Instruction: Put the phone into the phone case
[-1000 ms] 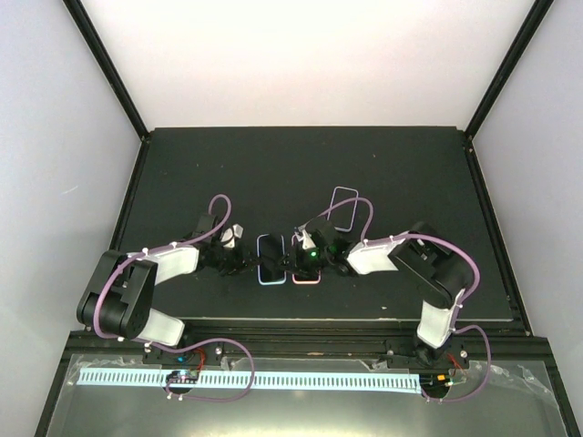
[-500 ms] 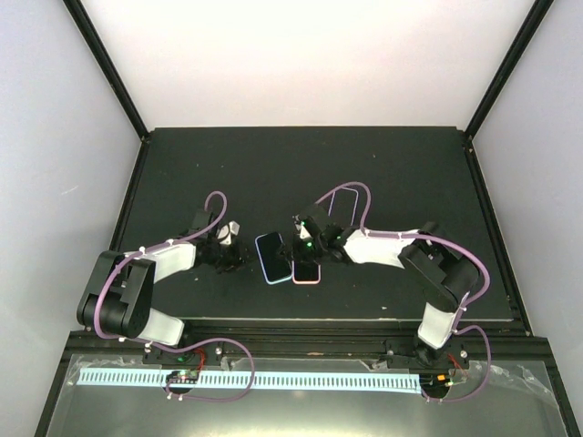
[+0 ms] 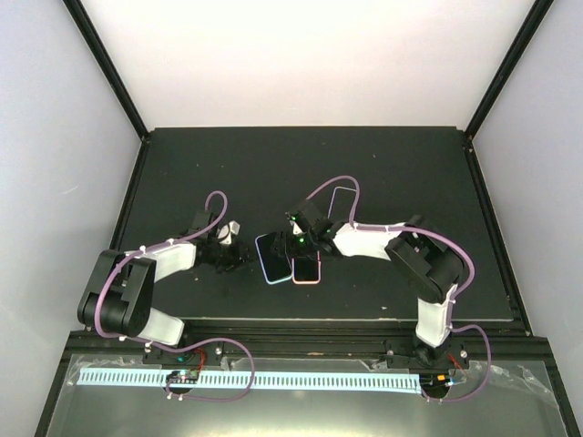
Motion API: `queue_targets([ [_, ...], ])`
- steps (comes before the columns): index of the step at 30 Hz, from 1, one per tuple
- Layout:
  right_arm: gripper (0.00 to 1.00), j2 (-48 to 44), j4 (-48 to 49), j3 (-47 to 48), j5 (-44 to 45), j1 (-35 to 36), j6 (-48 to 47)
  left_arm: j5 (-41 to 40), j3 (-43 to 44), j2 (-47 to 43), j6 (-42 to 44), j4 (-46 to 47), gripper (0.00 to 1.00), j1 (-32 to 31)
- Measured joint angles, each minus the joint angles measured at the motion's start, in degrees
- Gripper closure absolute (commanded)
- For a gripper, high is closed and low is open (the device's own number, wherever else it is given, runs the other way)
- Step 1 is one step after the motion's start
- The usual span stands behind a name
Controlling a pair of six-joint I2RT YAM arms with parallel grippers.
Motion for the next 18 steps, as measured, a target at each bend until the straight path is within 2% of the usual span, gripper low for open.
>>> queue_targets([
  [18, 0.36, 3.72, 10.16, -1.09, -9.29, -0.66, 4.83, 0.7, -0.66, 2.27, 0.61, 2.89, 0.82, 0.24],
])
